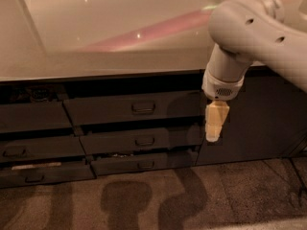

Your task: Open top drawer

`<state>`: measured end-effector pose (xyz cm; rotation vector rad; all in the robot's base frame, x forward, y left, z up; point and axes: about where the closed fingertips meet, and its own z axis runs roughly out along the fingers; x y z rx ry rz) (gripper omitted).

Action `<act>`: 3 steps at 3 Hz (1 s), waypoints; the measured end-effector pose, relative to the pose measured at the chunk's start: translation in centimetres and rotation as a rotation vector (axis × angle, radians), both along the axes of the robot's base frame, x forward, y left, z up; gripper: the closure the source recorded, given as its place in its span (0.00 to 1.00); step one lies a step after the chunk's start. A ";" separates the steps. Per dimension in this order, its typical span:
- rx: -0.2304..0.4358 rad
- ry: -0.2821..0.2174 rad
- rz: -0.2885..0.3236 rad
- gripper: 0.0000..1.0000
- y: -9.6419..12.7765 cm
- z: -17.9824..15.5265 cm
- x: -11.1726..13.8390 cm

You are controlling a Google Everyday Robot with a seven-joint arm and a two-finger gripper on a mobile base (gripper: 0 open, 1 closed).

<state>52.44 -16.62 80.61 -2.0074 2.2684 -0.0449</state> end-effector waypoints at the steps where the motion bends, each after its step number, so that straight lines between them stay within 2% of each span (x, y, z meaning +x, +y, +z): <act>1: 0.035 0.090 -0.016 0.00 -1.3 -5.0 1.6; 2: 0.035 0.090 -0.016 0.00 -1.3 -5.0 1.6; 3: 0.024 0.031 0.037 0.00 -0.9 -5.0 0.6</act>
Offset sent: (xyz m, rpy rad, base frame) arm 0.0134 -0.0119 -0.0378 0.0294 0.0690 -0.0141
